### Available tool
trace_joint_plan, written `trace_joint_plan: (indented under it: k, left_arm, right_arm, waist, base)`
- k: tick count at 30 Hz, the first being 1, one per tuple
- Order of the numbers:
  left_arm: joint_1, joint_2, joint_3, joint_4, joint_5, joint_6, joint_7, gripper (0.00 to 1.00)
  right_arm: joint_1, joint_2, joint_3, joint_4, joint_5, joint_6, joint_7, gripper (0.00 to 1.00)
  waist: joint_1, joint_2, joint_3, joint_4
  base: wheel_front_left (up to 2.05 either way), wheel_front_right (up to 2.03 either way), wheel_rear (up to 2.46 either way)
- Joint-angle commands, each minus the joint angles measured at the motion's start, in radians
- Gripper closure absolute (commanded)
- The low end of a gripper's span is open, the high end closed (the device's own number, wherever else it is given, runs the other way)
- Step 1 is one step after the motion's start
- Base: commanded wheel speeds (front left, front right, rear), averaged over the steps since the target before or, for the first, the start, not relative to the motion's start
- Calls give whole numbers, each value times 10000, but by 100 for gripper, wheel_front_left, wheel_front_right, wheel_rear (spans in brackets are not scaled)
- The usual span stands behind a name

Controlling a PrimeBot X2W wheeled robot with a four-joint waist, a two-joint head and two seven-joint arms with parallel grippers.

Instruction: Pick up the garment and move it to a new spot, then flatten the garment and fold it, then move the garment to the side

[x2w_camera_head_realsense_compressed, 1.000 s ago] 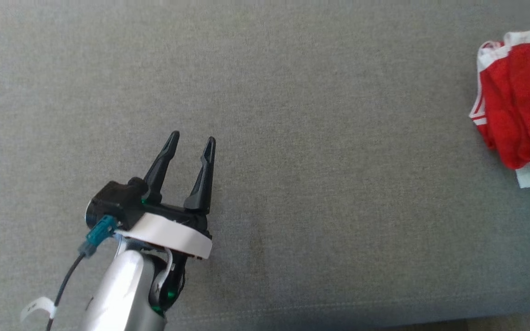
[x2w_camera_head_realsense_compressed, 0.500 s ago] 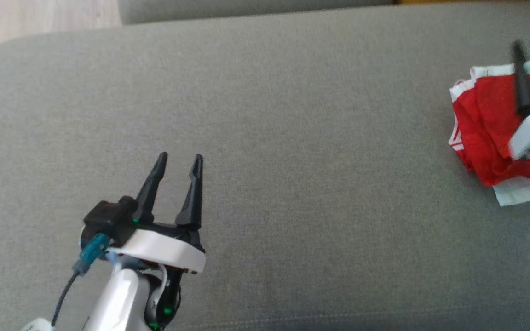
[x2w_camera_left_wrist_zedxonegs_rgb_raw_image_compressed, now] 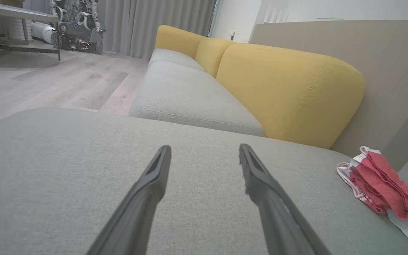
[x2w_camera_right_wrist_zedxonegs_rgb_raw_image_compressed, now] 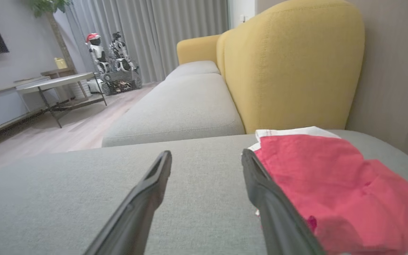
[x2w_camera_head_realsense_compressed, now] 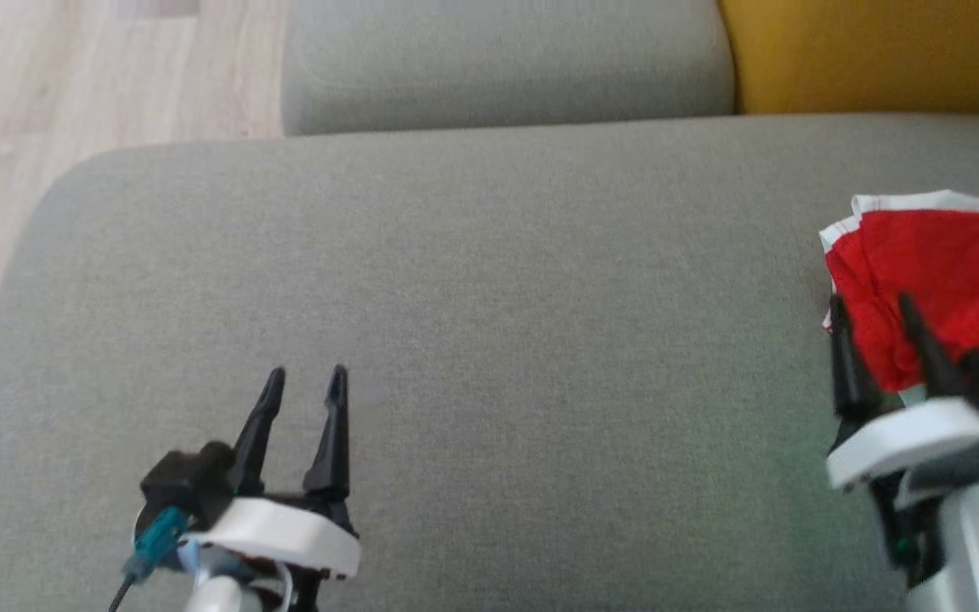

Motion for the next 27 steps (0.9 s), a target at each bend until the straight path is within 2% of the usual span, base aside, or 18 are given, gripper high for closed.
trace_joint_plan:
  k: [1, 6, 9, 14, 27]
  left_arm:
    - [-203, 14, 455, -380, -55, 77, -122, 0]
    - [332, 14, 732, -364, -233, 107, -122, 0]
    - [426, 14, 806, -320, -103, 54, -122, 0]
    - [427, 14, 953, -446, 48, 69, -122, 0]
    - [440, 14, 1158, -1052, 577, 390, -122, 0]
  right_arm:
    - [-114, 188, 134, -229, 4, -9, -365, 0]
    - [579, 872, -69, 42, -271, -9, -1387, 0]
    - [780, 1012, -136, 111, -447, -9, -1758, 0]
    - [978, 1079, 12, 171, -718, -9, -2018, 0]
    - [996, 1090, 283, 266, -391, -9, -2331, 0]
  waist:
    - [1, -1, -227, 104]
    - [1, -1, -459, -55]
    - [1, -1, -496, -167]
    - [1, -1, -487, -294]
    - [1, -1, -351, -342]
  base:
    - [0, 0, 0]
    - [0, 0, 0]
    - [0, 0, 0]
    - [0, 0, 0]
    - [0, 0, 0]
